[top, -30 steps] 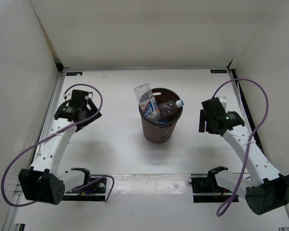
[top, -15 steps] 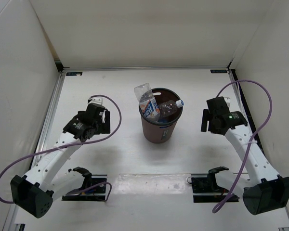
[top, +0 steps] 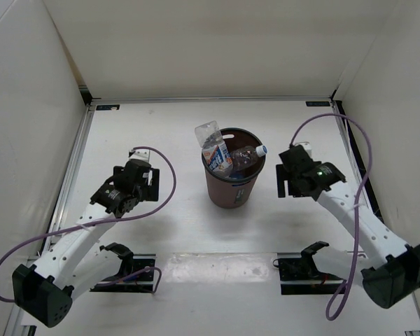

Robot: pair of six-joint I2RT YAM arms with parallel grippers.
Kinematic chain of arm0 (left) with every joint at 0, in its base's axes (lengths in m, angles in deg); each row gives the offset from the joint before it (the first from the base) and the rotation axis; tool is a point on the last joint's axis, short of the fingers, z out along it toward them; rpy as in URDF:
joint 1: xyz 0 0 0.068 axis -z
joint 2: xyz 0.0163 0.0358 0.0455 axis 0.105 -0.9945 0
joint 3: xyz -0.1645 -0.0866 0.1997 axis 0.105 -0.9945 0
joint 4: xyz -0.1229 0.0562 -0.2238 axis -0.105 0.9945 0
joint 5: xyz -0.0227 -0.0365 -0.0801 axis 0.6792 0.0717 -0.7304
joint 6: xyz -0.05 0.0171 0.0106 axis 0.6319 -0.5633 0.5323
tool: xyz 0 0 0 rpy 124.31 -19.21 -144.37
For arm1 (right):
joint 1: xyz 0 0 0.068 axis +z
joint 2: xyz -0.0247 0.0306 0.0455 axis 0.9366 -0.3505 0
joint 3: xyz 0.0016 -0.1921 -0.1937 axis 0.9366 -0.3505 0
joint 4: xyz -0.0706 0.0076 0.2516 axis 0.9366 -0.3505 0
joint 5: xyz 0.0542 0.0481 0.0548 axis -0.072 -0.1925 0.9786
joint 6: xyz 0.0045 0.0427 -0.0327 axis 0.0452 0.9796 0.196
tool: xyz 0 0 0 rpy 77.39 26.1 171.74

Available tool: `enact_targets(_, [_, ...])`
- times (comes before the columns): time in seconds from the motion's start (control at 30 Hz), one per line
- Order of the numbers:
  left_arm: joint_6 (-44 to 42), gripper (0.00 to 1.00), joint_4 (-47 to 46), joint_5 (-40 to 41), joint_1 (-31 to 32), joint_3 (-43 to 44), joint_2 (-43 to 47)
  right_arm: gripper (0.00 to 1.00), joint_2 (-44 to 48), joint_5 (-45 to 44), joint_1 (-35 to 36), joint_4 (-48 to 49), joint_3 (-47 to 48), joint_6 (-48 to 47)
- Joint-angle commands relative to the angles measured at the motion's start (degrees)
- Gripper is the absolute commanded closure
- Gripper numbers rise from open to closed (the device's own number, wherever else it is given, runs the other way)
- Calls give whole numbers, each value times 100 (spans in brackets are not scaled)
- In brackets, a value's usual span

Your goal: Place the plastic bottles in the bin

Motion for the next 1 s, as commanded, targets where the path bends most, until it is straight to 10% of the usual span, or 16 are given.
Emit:
enact_targets(0.0, [-13,0,-76,135,29,25,55,10,-318,-141,564,-35,224,84])
enact_targets(0.5, [539,0,135,1119,318,-20,582,10,-503,-45,919,-53,295,145])
enact_targets(0.97, [646,0,1550,1365,653,1686,281,10,716,-2285,1103,-1019,400,2017])
